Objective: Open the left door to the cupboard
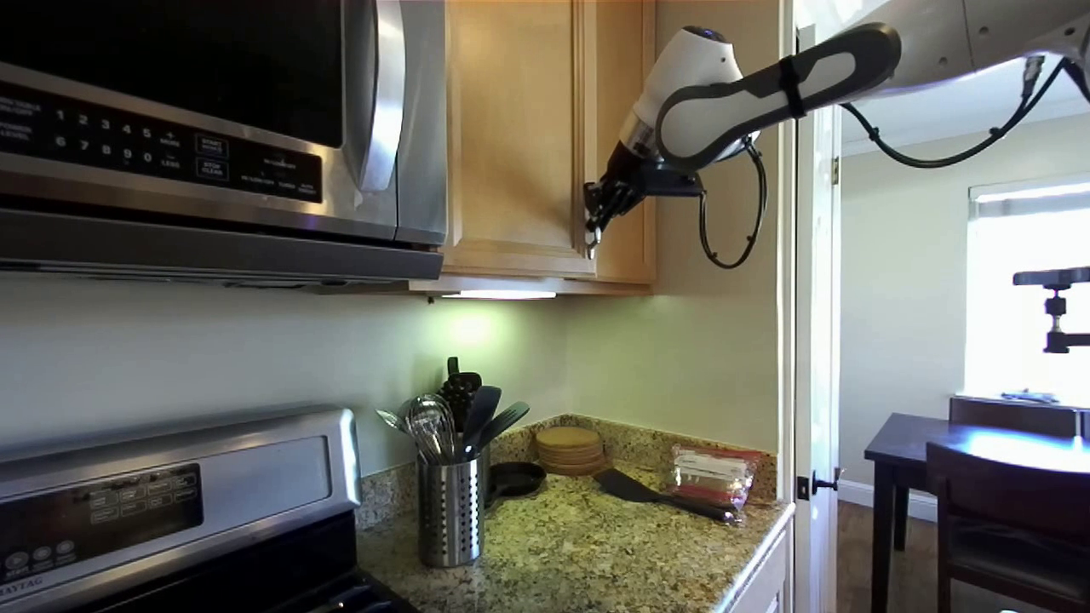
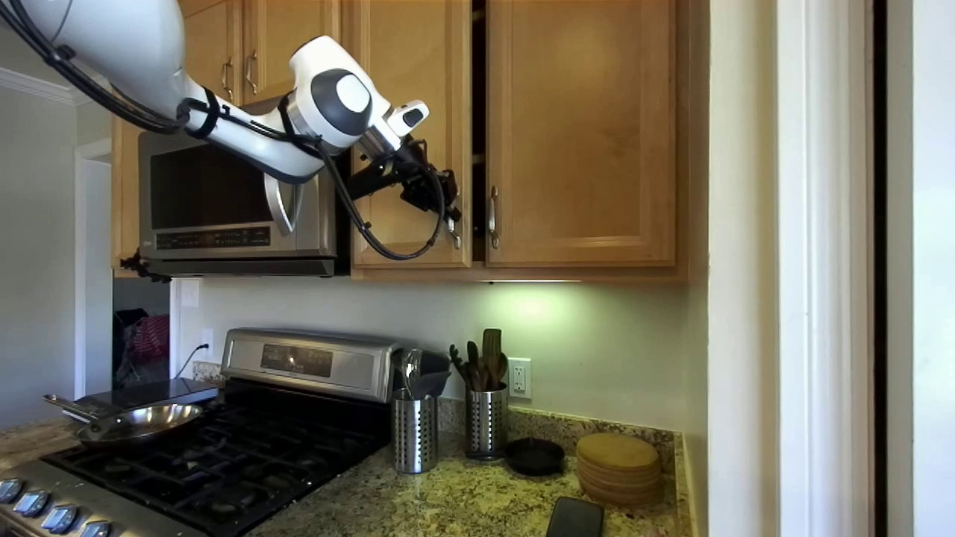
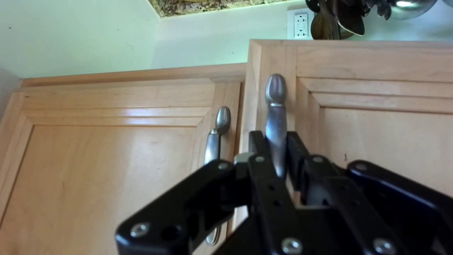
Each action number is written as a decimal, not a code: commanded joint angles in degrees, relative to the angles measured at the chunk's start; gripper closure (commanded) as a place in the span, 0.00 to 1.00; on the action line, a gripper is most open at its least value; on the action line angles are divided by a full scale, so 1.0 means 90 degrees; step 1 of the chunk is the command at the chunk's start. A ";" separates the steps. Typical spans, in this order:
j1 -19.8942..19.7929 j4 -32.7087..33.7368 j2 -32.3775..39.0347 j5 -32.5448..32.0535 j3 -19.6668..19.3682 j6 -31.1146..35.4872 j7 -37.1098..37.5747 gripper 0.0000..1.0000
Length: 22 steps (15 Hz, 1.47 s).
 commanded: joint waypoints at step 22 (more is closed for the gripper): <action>0.0069 -0.1387 -0.2251 -0.0921 0.2198 -0.2215 0.2231 0.91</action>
